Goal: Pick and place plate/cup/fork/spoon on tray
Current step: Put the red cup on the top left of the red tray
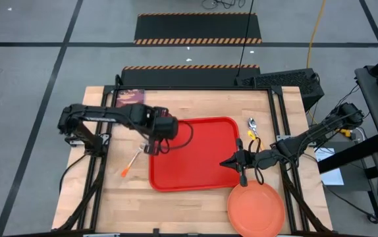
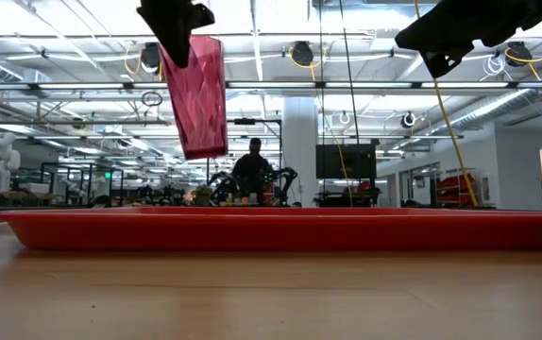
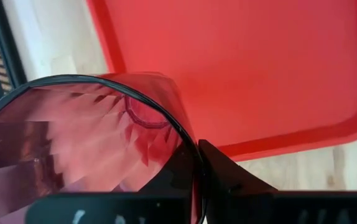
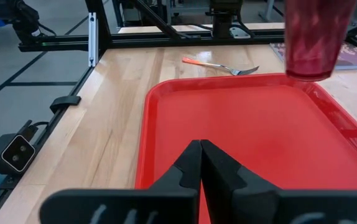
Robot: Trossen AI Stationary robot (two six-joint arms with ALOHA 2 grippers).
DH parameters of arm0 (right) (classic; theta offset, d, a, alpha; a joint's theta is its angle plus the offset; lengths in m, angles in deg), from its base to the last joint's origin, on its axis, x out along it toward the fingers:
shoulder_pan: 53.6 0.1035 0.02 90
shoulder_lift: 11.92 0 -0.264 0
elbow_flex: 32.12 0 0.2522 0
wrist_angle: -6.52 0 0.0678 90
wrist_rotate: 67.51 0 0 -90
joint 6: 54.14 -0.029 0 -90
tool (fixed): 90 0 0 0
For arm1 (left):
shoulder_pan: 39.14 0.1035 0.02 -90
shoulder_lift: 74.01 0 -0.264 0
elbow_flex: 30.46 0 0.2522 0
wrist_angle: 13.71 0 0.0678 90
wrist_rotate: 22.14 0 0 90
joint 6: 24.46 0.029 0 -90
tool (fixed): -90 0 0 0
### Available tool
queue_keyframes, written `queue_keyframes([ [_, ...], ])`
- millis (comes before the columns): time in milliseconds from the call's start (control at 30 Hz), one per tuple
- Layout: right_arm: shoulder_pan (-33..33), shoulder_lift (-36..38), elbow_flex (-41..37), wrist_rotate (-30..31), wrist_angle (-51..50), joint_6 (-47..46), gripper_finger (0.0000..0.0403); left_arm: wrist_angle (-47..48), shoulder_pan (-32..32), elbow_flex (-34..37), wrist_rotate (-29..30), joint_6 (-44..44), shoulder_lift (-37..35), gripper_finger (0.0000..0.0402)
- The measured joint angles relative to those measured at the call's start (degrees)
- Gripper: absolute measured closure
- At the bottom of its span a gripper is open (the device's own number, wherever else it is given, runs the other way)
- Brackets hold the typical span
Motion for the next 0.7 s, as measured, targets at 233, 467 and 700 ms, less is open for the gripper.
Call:
queue_keyframes([
  [233, 0.0, 0.0, 0.0, -0.2, -0.9, -0.2, 0.0403, -1.8, 3.0, 4.1, -0.6, 0.0, 0.0, 0.0386],
  [467, 0.1, -1.1, 0.0, -0.2, -3.0, -1.7, 0.0403, -4.4, 3.3, 9.4, -0.7, 1.6, 0.0, 0.0392],
  [700, 0.1, -2.4, 0.0, -0.3, -2.9, -2.4, 0.0403, -6.8, 3.7, 13.7, -0.7, 2.4, 0.0, 0.0382],
])
